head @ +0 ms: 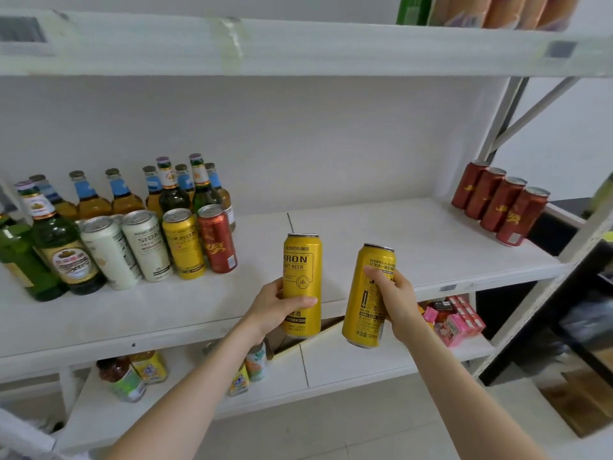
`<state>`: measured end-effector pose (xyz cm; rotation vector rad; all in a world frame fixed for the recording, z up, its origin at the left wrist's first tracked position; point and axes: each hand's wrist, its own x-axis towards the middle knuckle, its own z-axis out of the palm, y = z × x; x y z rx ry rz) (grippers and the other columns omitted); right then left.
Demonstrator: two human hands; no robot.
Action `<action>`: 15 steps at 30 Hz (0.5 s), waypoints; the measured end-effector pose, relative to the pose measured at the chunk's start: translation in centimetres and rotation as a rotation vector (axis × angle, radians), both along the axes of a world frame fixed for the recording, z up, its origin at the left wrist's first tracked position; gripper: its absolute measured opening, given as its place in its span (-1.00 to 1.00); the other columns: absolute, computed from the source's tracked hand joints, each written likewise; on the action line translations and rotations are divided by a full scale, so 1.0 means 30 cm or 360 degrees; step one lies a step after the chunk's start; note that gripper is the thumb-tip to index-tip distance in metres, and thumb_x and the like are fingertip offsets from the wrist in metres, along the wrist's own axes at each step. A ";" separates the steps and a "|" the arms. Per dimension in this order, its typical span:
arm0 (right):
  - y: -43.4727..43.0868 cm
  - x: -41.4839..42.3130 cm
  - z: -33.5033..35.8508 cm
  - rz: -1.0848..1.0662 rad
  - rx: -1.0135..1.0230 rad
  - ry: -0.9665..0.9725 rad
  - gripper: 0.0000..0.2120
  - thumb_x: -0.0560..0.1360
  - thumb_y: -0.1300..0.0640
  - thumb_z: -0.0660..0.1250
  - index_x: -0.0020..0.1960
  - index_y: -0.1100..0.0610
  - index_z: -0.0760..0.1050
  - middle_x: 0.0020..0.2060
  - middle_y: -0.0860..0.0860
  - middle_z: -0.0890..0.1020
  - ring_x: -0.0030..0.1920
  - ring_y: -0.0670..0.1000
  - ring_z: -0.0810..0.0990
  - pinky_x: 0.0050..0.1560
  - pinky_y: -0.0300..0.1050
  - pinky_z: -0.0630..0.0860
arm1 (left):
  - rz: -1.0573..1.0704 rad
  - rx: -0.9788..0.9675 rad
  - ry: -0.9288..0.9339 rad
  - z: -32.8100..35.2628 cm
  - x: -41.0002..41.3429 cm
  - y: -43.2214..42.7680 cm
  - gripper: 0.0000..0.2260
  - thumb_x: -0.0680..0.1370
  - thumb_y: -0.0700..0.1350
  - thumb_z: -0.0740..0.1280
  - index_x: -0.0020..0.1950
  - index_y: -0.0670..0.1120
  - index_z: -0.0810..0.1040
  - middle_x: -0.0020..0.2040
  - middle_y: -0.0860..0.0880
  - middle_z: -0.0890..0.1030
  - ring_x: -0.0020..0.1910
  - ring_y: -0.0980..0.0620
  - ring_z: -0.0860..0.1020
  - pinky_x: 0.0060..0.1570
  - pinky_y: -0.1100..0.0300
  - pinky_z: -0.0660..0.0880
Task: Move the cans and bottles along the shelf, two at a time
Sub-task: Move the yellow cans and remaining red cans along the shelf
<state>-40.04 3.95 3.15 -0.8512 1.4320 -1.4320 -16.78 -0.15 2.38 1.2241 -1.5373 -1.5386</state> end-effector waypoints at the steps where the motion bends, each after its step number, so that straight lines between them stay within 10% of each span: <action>1: 0.000 -0.046 0.000 -0.0009 -0.0003 0.0006 -0.80 0.48 -0.05 0.43 0.04 0.00 0.56 -0.10 0.05 0.69 -0.09 0.06 0.69 -0.15 0.00 0.64 | -0.0022 0.0000 0.0001 -0.001 -0.045 -0.003 -0.46 0.13 0.25 0.54 0.07 0.19 0.56 -0.04 0.17 0.70 -0.06 0.17 0.66 -0.18 0.25 0.54; 15: 0.042 -0.775 0.052 0.0063 -0.0031 0.0099 -0.77 0.45 -0.06 0.46 0.04 0.00 0.58 -0.20 -0.02 0.71 -0.21 -0.03 0.72 -0.34 -0.18 0.59 | 0.0010 0.0045 0.0051 -0.011 -0.783 0.068 -0.44 0.13 0.23 0.56 0.10 0.20 0.57 0.01 0.12 0.70 -0.05 0.13 0.67 -0.23 0.23 0.57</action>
